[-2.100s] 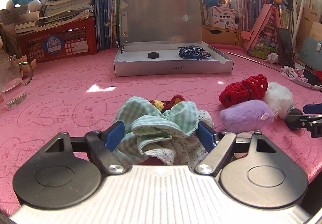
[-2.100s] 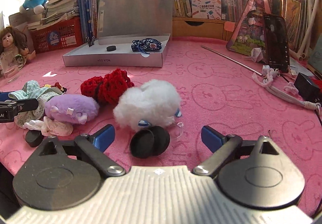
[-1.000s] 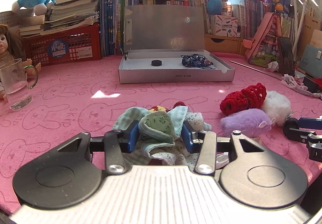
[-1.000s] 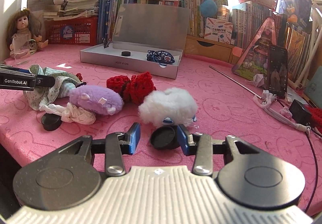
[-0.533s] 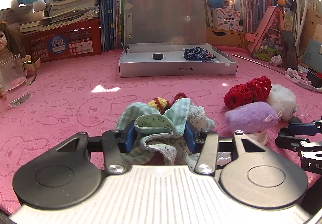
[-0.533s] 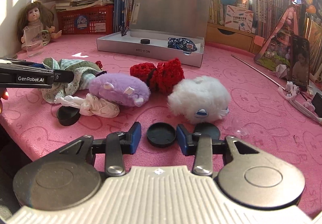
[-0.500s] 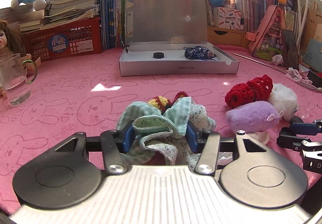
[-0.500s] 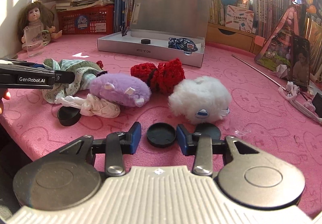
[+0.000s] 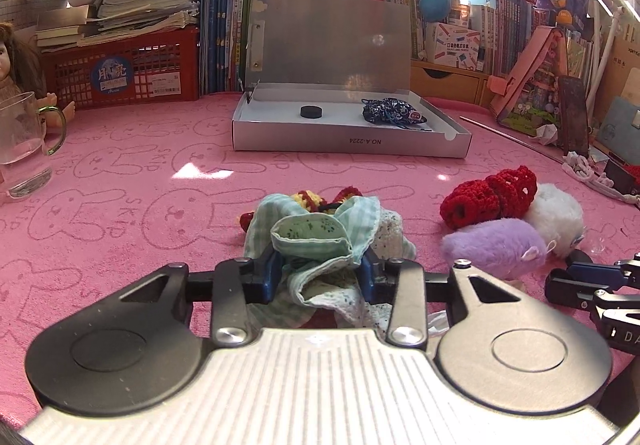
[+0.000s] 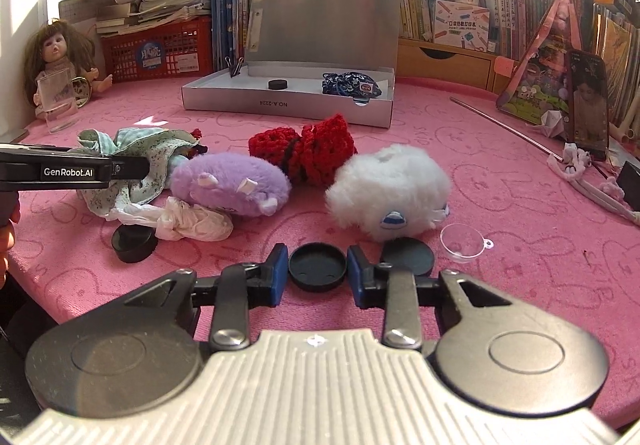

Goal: Organize objects
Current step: 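Carry the scrunchie into the silver box with the left gripper while the right gripper holds a black lid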

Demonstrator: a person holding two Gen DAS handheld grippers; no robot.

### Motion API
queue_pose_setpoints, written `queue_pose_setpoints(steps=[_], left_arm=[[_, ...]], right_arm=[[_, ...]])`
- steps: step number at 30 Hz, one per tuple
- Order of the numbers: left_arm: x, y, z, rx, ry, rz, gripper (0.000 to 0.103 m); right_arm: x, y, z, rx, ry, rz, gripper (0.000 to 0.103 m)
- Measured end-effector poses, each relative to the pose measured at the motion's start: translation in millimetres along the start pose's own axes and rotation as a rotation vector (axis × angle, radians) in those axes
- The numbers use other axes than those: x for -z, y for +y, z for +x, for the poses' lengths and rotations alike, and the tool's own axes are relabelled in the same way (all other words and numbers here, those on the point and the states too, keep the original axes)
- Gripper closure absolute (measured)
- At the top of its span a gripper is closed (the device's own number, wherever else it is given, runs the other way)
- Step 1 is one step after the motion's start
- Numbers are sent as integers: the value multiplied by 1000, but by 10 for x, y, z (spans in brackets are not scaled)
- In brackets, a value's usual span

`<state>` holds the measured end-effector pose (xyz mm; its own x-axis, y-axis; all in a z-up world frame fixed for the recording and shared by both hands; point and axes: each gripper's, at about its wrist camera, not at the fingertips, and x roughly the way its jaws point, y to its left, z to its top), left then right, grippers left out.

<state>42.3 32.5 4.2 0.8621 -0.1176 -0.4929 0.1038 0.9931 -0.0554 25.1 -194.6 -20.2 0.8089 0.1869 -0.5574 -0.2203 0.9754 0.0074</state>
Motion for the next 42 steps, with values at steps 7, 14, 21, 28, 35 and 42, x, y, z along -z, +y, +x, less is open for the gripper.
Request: queue_pose_setpoints(steps=[7, 14, 21, 28, 35, 42], left_arm=[[-202, 14, -123, 12, -48, -15, 74], [-431, 24, -171, 35, -91, -15, 74], [-821, 156, 25, 66, -95, -72, 74], [-1295, 303, 411, 111, -49, -155, 74], [-1613, 370, 884, 101, 5, -181, 74], [-1738, 369, 1375, 72, 70, -174, 74]], right_arm=[[-184, -84, -75, 2, -41, 32, 67], [-432, -217, -74, 0, -77, 83, 67], [-782, -319, 52, -9, -81, 102, 67], [-1168, -450, 294, -48, -57, 135, 67], [-1533, -583, 590, -80, -33, 164, 67], [-1810, -672, 998, -118, 18, 208, 67]])
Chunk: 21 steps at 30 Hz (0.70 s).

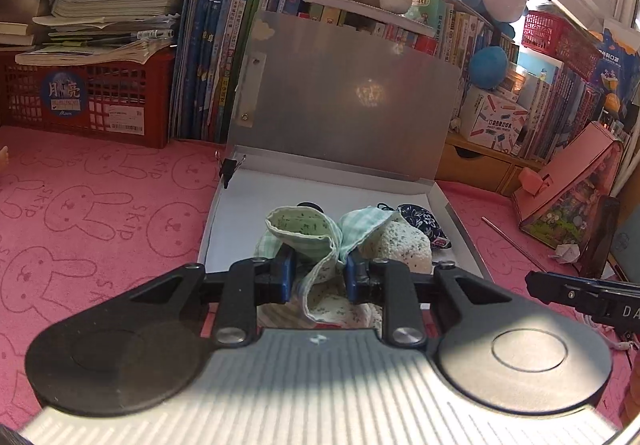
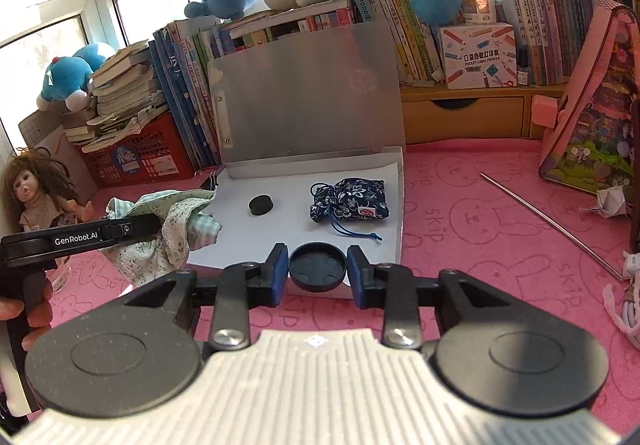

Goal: Organize objects
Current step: 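Carry the scrunchie into the silver box with the left gripper while the right gripper holds a black lid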

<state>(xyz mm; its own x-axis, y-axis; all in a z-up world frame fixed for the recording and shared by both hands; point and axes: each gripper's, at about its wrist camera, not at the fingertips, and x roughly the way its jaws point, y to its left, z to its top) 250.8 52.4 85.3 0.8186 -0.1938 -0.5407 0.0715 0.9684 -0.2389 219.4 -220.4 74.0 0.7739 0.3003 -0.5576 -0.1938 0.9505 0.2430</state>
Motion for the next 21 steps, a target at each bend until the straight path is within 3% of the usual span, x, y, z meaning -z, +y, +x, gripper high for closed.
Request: queue_pose_setpoints(steps=[8, 21], left_arm=[[-51, 18, 499, -38, 57, 14, 74], [-12, 44, 1075, -93, 107, 54, 74]], right_arm=[[-157, -102, 558, 1, 82, 78, 67], [-218, -154, 1260, 90, 164, 82, 67]])
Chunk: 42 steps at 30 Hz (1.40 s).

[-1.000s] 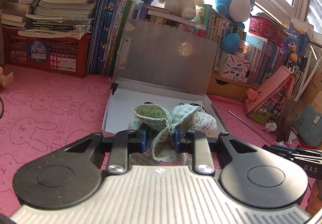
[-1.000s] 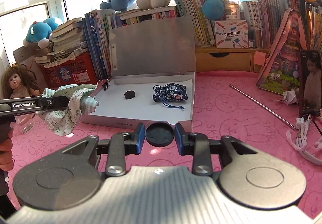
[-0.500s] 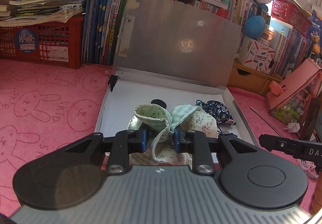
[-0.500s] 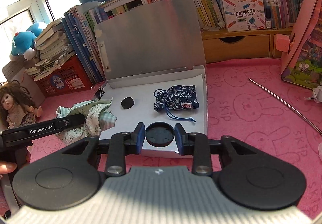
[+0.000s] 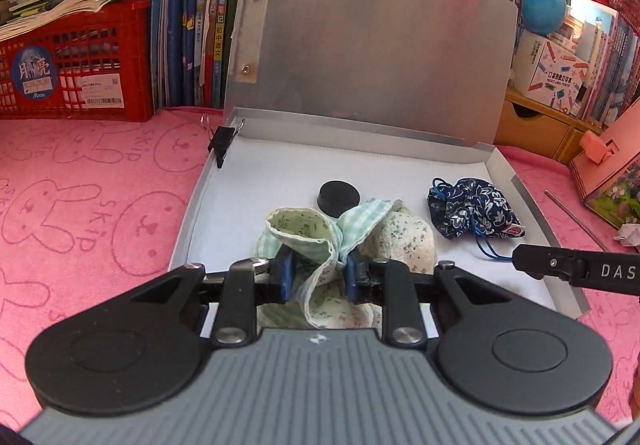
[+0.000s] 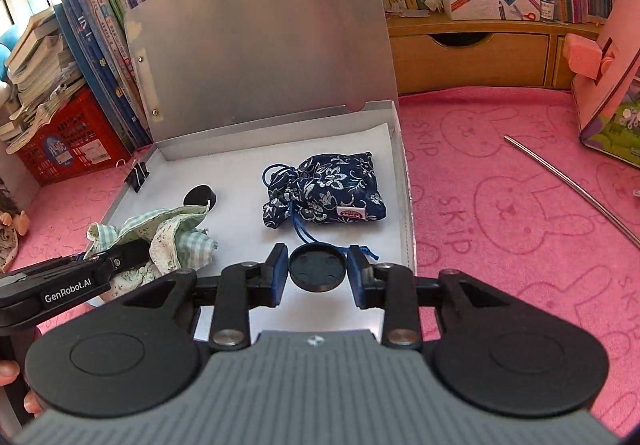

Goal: Organize objects
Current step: 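Carry the scrunchie into the silver box with the left gripper while the right gripper holds a black lid, then open both grippers to drop the scrunchie and lid in the box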

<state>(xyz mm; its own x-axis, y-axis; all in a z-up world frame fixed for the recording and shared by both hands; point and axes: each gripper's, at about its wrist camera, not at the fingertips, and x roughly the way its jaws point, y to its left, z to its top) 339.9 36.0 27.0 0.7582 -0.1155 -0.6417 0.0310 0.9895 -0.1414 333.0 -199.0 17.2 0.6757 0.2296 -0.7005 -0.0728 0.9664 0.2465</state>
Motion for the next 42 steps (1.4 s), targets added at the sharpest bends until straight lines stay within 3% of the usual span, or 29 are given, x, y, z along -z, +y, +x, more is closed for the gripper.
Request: queue_pose_setpoints(steps=[17, 19, 21, 22, 27, 32, 42], left_arm=[[-90, -91, 384, -75, -7, 65, 74], [-79, -126, 353, -83, -14, 83, 74], [-65, -168, 288, -88, -31, 115, 73], [-59, -187, 248, -88, -37, 128, 71], [-39, -223, 6, -46, -69, 118, 48], [-25, -278, -331, -12, -116, 124, 38], [243, -383, -1091, 69, -186, 190, 30]], right_arm=[[-84, 68, 419, 74, 18, -53, 67], [-90, 69, 421, 76, 14, -52, 63], [-89, 67, 407, 76, 9, -44, 59], [-86, 66, 392, 74, 6, -41, 47], [-86, 96, 241, 62, -11, -44, 40], [-55, 185, -48, 58, -53, -94, 37], [187, 294, -695, 46, -126, -182, 34]])
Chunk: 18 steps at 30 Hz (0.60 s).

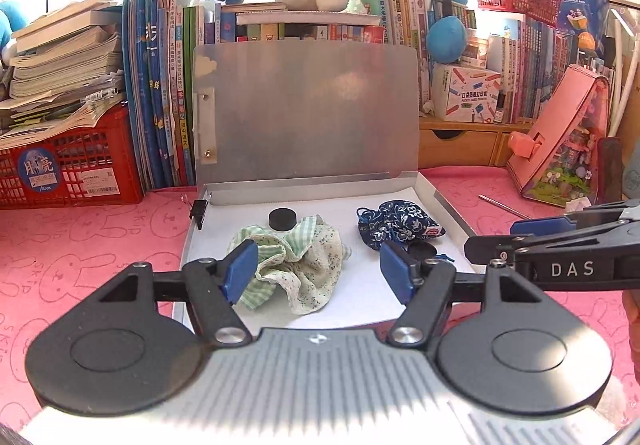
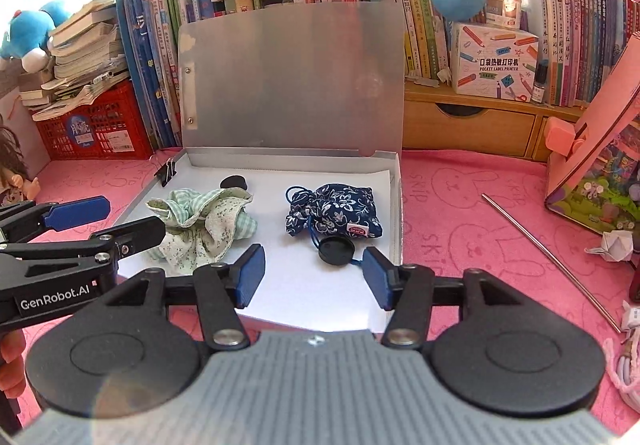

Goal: Organize objects
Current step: 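Open both grippers to drop the scrunchie and lid in the box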

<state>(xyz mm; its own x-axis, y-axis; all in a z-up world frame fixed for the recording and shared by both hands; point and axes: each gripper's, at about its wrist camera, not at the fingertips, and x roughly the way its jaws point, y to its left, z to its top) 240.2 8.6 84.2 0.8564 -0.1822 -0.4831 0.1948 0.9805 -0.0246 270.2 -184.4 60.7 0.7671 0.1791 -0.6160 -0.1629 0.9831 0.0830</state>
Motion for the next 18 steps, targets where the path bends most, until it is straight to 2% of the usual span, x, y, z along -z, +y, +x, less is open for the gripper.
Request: queue_pose_setpoints(steps=[11, 18], left_arm=[[454, -72, -700, 53, -34, 15, 26], [776, -70, -977, 42, -45, 20, 23]], right_arm=[[384, 5, -726, -38, -75, -29, 31], [723, -112, -1035, -35, -106, -30, 29]])
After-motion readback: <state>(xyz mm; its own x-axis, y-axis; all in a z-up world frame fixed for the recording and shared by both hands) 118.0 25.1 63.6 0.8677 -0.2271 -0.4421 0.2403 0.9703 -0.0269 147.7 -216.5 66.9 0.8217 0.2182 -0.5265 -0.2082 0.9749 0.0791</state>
